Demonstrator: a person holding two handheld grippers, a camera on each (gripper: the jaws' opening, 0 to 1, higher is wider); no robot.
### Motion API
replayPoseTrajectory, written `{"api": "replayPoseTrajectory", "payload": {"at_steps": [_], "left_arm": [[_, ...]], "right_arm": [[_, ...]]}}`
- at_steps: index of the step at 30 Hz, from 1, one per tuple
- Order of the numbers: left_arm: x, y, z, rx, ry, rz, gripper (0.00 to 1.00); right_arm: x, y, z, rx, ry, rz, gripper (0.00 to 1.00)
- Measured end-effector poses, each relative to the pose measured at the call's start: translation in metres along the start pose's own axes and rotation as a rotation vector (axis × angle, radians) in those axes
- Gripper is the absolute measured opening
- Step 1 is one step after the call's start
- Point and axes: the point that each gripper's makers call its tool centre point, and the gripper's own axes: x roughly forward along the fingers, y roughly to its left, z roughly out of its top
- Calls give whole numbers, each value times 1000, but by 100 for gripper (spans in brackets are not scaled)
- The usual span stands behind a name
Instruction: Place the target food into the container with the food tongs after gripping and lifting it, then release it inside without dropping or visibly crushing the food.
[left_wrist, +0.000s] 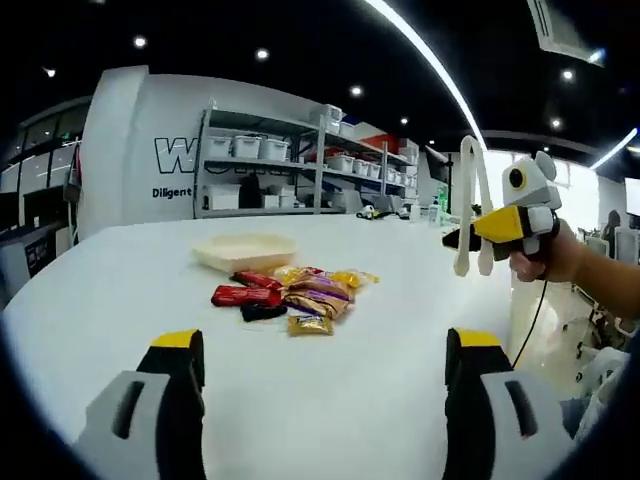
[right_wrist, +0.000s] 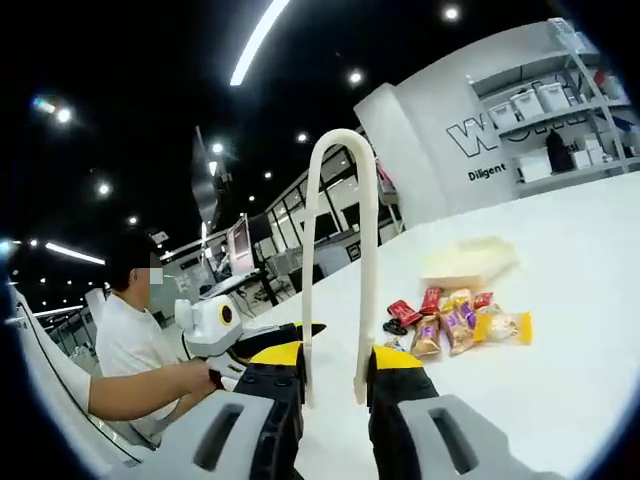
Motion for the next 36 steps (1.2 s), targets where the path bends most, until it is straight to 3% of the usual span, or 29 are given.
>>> {"api": "replayPoseTrajectory", "payload": {"at_steps": [3, 4, 9, 14, 18, 22, 28, 29, 34, 36], "left_arm": [[1, 8, 7, 122, -31, 40, 99], [1, 7, 8, 127, -37, 38, 99], [5, 7, -7, -22, -5, -1, 99], [3, 8, -9, 22, -15, 3, 99], [3, 7, -8, 0, -34, -2, 99], [4, 3, -8, 28, -51, -16, 99], [5, 1, -10, -3, -47, -52, 99], [5, -5, -11, 10, -47, -85, 99], [5, 0, -12, -30, -30, -91, 99], [3, 4, -9, -57, -48, -81, 99]], "right_arm": [[0, -11, 6, -24, -7, -48, 17], [0, -13, 8, -26, -11, -54, 17], [-2, -30, 22, -27, -49, -87, 18], [-7, -49, 30, -23, -62, -122, 18], [-10, -64, 34, -18, -69, -155, 19], [-3, -77, 35, 33, -48, -166, 18], [16, -102, 48, -45, -6, -211, 18], [21, -105, 50, -57, 0, -205, 18], [33, -124, 41, -108, 76, -221, 17], [33, -127, 38, -104, 76, -221, 17]]}}
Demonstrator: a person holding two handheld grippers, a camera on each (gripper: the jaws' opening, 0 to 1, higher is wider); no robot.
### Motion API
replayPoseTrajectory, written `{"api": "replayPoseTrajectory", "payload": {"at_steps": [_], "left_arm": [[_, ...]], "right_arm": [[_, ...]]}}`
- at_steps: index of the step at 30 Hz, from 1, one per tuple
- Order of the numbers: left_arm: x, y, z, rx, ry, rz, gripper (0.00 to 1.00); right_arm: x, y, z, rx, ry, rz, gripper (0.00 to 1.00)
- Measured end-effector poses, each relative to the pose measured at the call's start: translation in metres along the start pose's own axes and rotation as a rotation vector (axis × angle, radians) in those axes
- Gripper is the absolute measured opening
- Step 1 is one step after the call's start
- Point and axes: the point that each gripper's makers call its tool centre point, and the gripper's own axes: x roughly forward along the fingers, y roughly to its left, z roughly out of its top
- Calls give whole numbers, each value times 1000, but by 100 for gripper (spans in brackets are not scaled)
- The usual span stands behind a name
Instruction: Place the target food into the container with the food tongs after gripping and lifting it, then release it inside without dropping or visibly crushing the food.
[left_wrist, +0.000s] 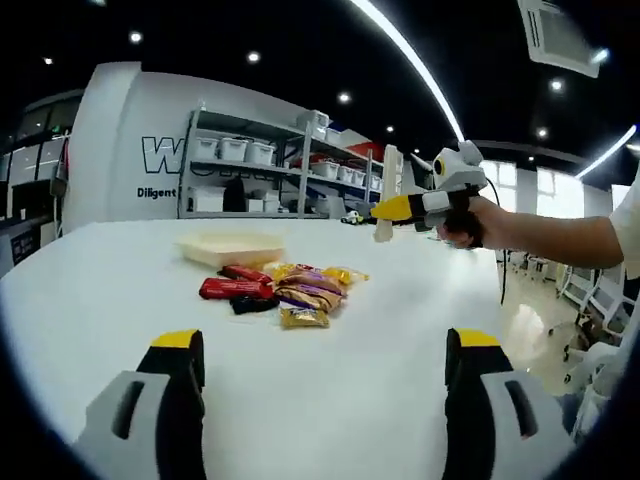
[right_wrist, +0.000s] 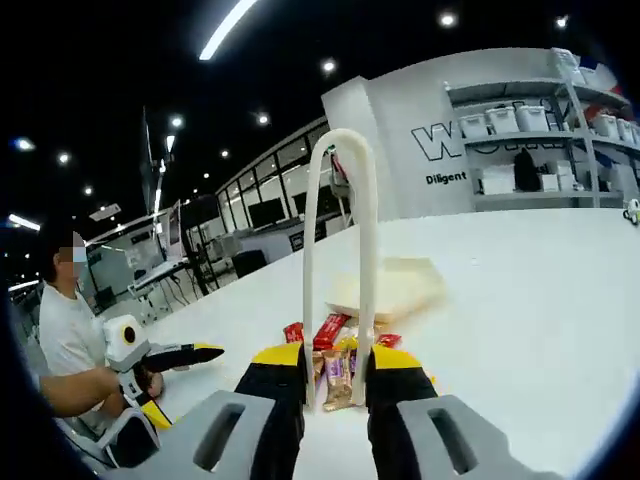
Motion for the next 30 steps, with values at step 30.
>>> {"api": "replayPoseTrajectory", "payload": {"at_steps": [30], "left_arm": [[1, 7, -15, 54, 68, 65, 90]], "right_arm": [[29, -47, -39, -45, 146, -116, 16]]}}
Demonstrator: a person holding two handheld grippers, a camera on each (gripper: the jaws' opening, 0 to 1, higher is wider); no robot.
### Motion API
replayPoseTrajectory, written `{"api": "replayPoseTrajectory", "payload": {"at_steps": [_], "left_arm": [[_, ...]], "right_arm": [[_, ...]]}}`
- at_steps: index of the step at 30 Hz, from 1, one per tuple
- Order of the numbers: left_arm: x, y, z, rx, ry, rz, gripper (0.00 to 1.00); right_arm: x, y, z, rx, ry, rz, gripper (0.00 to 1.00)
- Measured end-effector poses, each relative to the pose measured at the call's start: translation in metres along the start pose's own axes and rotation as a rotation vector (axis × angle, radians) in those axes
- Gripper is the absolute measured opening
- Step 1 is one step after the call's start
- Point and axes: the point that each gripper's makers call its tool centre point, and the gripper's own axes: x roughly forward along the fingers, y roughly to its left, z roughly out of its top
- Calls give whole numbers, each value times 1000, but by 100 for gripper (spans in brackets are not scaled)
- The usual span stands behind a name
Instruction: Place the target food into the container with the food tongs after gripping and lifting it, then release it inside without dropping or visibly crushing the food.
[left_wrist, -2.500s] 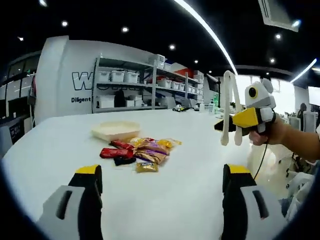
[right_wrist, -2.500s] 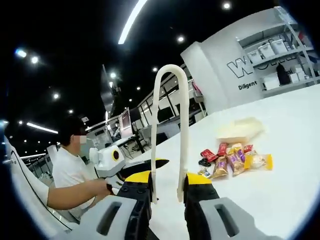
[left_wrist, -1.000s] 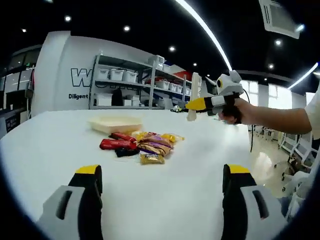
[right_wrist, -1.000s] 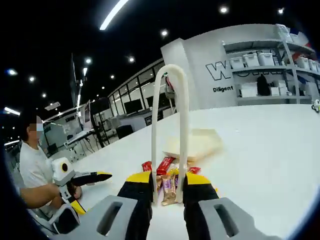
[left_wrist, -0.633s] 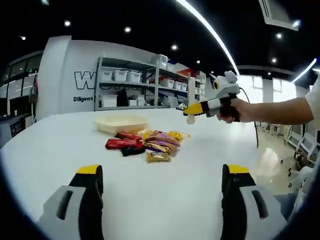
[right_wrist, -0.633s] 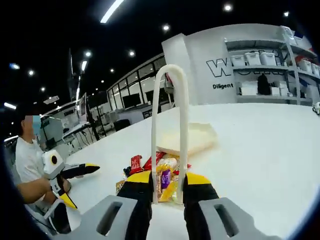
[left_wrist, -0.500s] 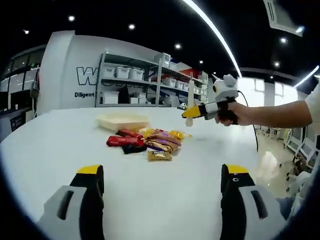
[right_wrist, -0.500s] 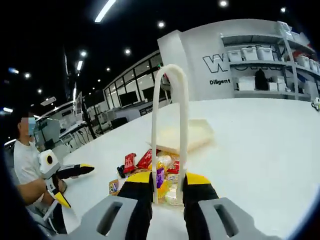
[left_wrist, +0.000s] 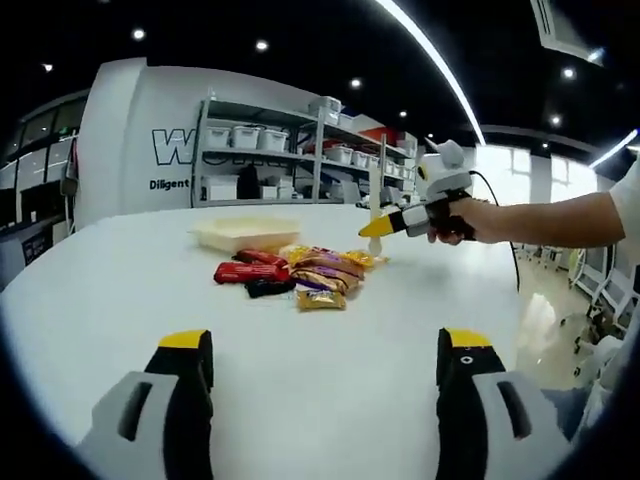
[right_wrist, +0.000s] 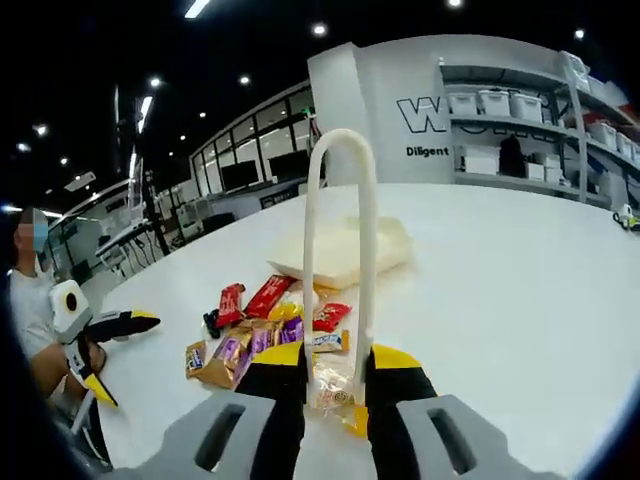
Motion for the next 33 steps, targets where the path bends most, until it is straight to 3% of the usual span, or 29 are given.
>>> {"api": "replayPoseTrajectory", "payload": {"at_steps": [17, 22, 25, 28, 33], "left_arm": [[0, -5, 1, -10, -10, -27, 90], [-3, -3, 5, -39, -27, -26, 90], [-4, 0, 5, -40, -30, -18, 89], [-4, 0, 4, -43, -25, -18, 88], [-3, 0, 2, -27, -14, -16, 86]], "right_arm": [[-35, 31, -23, 51, 12, -12, 17], [-37, 39, -19, 21, 7, 7, 17], [-37, 38, -5, 18, -21, 25, 17], [-32, 40, 3, -11, -32, 80, 17], [-18, 24, -9, -32, 20, 50, 18]]}}
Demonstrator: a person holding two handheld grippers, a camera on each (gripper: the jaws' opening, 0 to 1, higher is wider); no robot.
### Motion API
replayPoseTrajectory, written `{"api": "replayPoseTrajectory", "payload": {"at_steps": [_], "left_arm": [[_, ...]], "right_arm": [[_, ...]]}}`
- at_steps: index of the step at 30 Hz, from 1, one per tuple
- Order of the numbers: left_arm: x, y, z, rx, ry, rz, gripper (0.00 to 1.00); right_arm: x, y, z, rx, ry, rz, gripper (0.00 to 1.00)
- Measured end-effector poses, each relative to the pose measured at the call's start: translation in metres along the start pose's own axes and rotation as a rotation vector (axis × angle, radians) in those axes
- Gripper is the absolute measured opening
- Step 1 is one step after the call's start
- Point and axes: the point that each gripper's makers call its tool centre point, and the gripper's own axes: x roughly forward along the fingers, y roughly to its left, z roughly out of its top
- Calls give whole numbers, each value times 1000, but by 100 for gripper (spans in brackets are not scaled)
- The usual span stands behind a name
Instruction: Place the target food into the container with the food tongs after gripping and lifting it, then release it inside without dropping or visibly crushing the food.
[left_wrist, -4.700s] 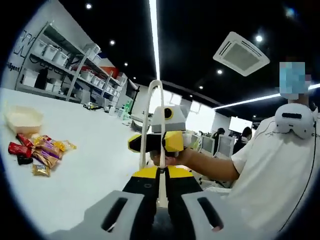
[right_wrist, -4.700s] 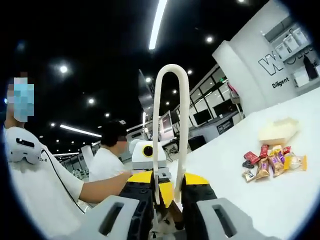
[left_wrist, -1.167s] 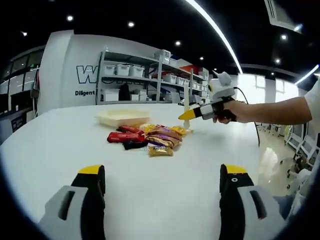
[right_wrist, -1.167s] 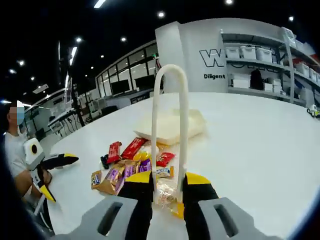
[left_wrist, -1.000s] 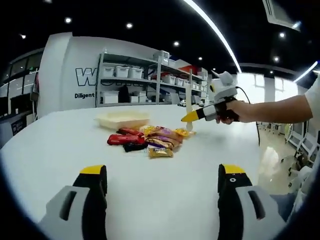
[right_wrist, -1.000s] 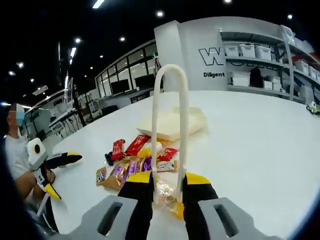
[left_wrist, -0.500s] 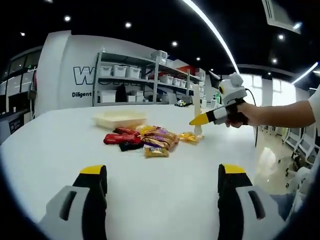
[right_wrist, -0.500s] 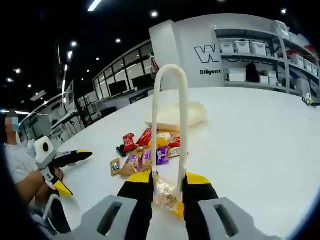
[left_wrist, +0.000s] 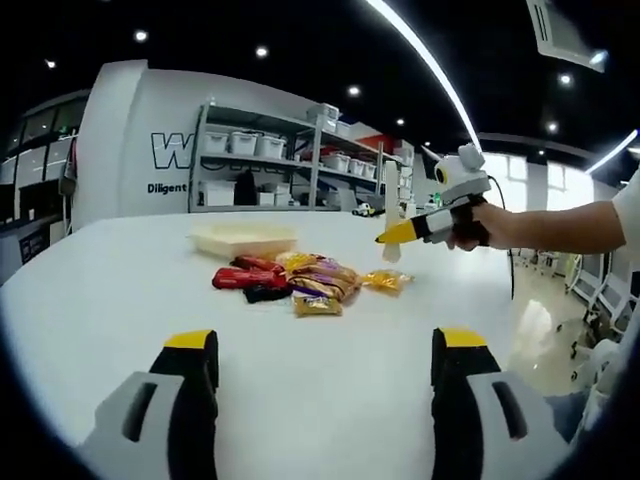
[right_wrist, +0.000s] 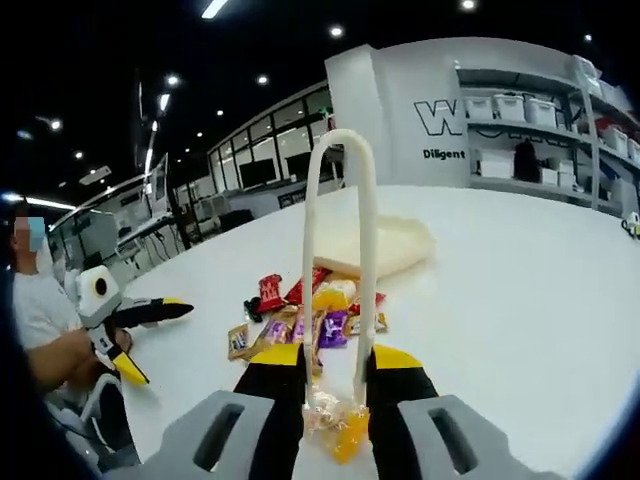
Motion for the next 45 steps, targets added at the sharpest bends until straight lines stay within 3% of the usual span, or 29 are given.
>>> {"api": "replayPoseTrajectory", "payload": {"at_steps": [5, 9, 13, 19, 22, 27, 32, 40, 45], "left_arm": [[-2, 6, 4, -39, -25, 21, 86], [-3, 6, 6, -65, -32, 21, 86], [0, 3, 2, -42, -11, 20, 84], [-1, 3, 3, -48, -17, 21, 83], [-1, 4, 3, -56, -12, 23, 83], [0, 3, 2, -37, -6, 23, 81], [0, 2, 1, -28, 0, 19, 82], [-1, 2, 0, -24, 0, 22, 84], [-1, 1, 0, -28, 4, 14, 83]], "right_arm": [[-3, -11, -6, 71, 12, -5, 17], [-14, -3, -13, 51, 31, 4, 18], [-26, 5, -20, 41, 39, 14, 18], [-30, 20, -20, 55, 2, 66, 19], [-28, 24, -19, 48, -5, 56, 19], [-28, 31, -13, 125, -44, 27, 20], [-24, 36, -17, 38, -45, -11, 21], [-19, 42, -20, -28, -31, -21, 22], [-14, 46, -23, -92, 5, -29, 19]]}}
